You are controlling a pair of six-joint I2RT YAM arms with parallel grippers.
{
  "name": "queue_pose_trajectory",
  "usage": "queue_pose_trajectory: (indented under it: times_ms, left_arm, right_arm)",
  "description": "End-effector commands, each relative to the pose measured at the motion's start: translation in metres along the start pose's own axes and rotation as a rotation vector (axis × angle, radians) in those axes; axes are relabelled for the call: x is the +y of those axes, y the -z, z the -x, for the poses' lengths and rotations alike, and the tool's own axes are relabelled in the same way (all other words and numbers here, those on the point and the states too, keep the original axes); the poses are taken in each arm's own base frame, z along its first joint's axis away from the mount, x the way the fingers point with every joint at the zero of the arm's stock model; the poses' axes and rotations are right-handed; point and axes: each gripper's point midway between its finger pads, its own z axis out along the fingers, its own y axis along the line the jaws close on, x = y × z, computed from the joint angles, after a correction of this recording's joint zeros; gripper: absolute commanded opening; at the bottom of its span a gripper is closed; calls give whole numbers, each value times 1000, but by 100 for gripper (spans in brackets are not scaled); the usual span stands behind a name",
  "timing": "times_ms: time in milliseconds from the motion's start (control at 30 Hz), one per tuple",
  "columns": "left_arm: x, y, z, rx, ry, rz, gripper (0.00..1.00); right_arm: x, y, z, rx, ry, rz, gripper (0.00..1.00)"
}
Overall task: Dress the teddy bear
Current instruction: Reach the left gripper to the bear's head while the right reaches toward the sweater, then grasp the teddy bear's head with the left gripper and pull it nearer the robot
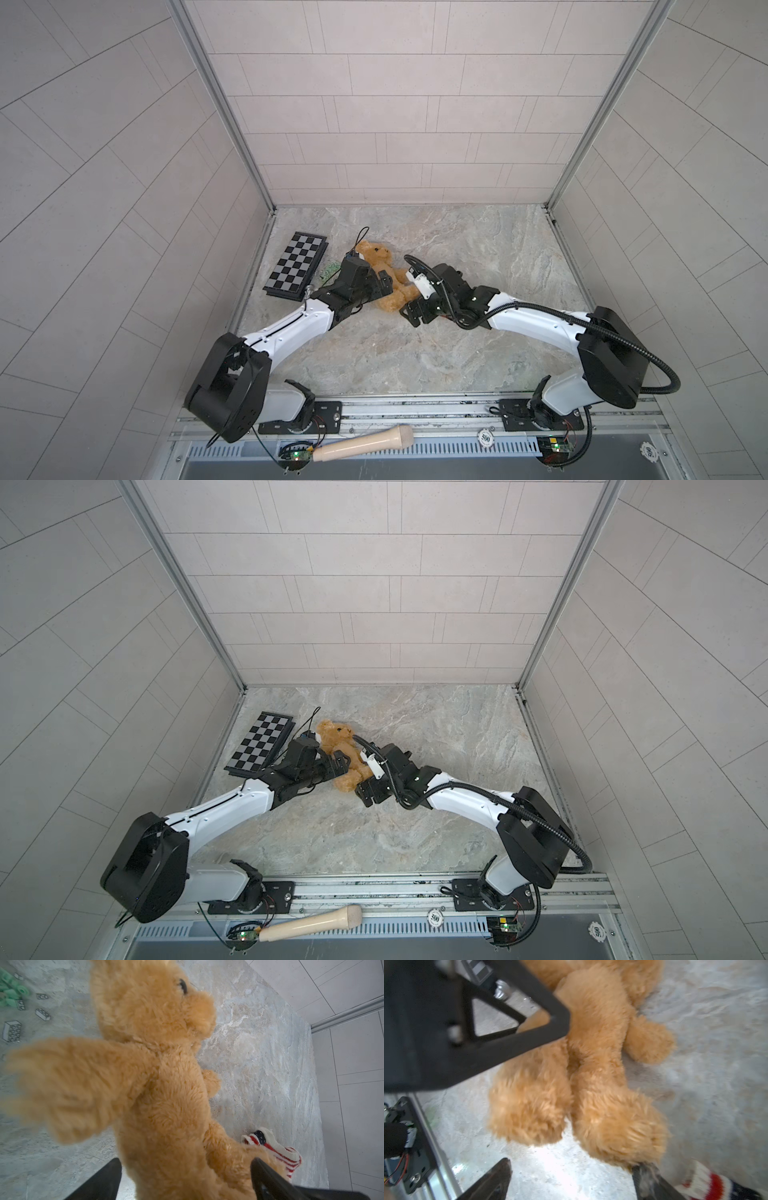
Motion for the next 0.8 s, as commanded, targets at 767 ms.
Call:
queue_pose_trajectory:
  times_ms: [767]
  left_arm:
    - [11, -25, -25, 153, -256, 123, 72]
  right_arm:
    - [-52, 86, -1, -192, -159, -79, 87]
